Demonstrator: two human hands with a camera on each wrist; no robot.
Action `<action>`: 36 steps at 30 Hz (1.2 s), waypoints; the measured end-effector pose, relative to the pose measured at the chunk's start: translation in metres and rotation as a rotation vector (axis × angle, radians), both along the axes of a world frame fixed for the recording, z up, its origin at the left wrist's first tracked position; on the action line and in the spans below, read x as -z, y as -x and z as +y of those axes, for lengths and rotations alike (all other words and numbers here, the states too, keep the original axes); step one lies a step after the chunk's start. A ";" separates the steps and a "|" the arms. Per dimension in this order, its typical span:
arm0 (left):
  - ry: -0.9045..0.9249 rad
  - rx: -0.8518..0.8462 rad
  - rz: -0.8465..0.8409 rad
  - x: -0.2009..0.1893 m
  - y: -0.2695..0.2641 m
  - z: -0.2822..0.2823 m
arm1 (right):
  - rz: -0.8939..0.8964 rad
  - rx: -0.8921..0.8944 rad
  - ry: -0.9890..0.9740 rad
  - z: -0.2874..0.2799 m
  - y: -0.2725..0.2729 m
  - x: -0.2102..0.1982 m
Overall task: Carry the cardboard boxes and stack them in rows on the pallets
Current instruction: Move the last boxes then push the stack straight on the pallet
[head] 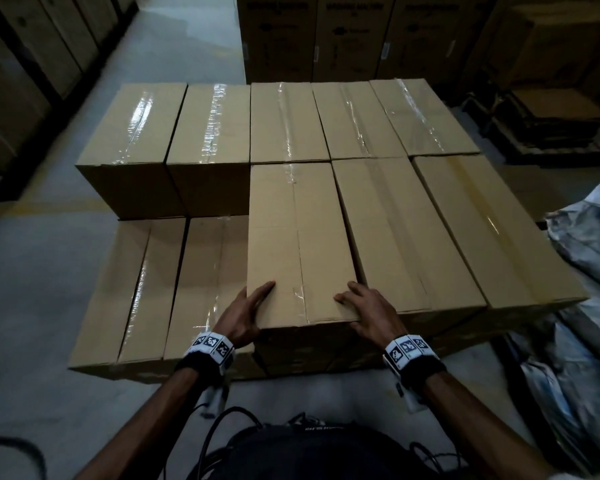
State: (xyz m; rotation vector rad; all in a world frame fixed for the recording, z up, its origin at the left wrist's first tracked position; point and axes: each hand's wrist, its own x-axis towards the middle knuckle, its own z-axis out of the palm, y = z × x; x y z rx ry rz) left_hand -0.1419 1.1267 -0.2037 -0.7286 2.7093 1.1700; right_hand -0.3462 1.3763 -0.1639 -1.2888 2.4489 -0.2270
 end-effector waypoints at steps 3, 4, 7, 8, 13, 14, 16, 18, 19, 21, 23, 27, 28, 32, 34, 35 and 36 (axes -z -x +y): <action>0.007 -0.007 0.035 0.005 -0.002 0.003 | 0.001 -0.005 0.006 0.001 0.000 0.001; 0.016 -0.009 0.040 0.007 -0.002 0.004 | 0.002 -0.005 0.010 0.002 0.000 0.002; 0.018 -0.038 0.026 0.010 -0.001 0.006 | 0.006 -0.010 0.033 0.003 0.002 0.005; 0.014 -0.039 0.020 0.011 0.000 0.007 | 0.010 -0.007 0.043 0.004 0.003 0.008; 0.210 -0.063 -0.044 0.010 0.006 0.019 | 0.031 0.056 0.188 0.019 -0.004 0.017; 0.352 -0.044 -0.049 0.009 0.009 0.026 | 0.042 0.095 0.257 0.027 -0.004 0.018; 0.516 0.053 0.003 0.006 0.018 0.042 | 0.046 0.238 0.456 0.047 -0.002 0.019; 0.537 0.197 0.048 0.006 0.035 0.059 | 0.075 0.431 0.656 0.072 0.009 0.022; 0.530 0.260 0.037 0.004 0.045 0.067 | 0.094 0.538 0.720 0.087 0.017 0.023; 0.520 0.334 -0.016 0.002 0.066 0.083 | 0.105 0.736 0.745 0.116 0.033 0.024; 0.534 0.373 -0.046 0.000 0.087 0.098 | 0.071 0.884 0.711 0.142 0.048 0.022; 0.581 0.414 -0.058 0.001 0.120 0.125 | -0.095 1.101 0.602 0.172 0.071 0.028; 0.580 0.412 -0.062 0.001 0.127 0.131 | -0.133 1.121 0.599 0.175 0.076 0.033; 0.519 0.333 -0.008 -0.002 0.148 0.143 | -0.273 1.188 0.716 0.178 0.091 0.045; 0.537 0.353 -0.007 -0.003 0.157 0.145 | -0.301 1.208 0.774 0.177 0.092 0.045; 0.564 0.376 -0.020 -0.003 0.161 0.145 | -0.309 1.215 0.783 0.176 0.092 0.045; 0.583 0.391 -0.033 -0.004 0.164 0.145 | -0.314 1.217 0.785 0.176 0.092 0.044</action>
